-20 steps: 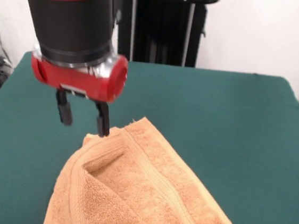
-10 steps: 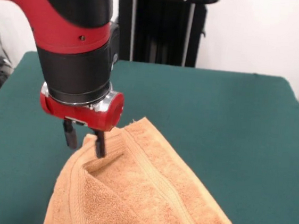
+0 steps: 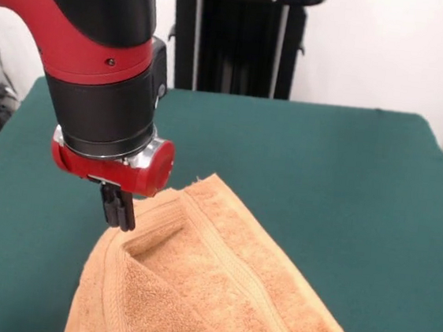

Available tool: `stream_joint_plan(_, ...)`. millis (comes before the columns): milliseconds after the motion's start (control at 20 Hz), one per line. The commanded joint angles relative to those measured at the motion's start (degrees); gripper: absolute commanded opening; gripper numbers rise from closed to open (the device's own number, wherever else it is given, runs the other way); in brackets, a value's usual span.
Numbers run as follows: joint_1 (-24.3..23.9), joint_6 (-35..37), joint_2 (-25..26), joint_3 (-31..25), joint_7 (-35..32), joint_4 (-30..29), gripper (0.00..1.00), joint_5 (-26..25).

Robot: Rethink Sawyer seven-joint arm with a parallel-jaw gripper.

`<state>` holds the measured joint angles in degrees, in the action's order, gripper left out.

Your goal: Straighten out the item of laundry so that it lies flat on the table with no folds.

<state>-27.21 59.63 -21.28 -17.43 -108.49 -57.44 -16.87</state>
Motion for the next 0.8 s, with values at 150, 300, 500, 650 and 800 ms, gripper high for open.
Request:
stream_joint_plan(150,1.6,-2.88,-0.31,-2.9,7.39,-8.76,0.0,-1.92)
stream_joint_plan(300,1.86,-5.02,-0.72,-2.81,6.24,-8.82,0.0,-2.25)
stream_joint_plan(500,1.94,-4.58,-0.67,-2.75,6.0,-9.44,0.0,-2.1)
stream_joint_plan(650,1.86,-5.03,0.74,-2.81,6.32,-9.42,0.0,-2.44)
stream_joint_plan(800,1.63,-7.59,2.07,-2.93,6.08,-10.05,0.0,-2.9)
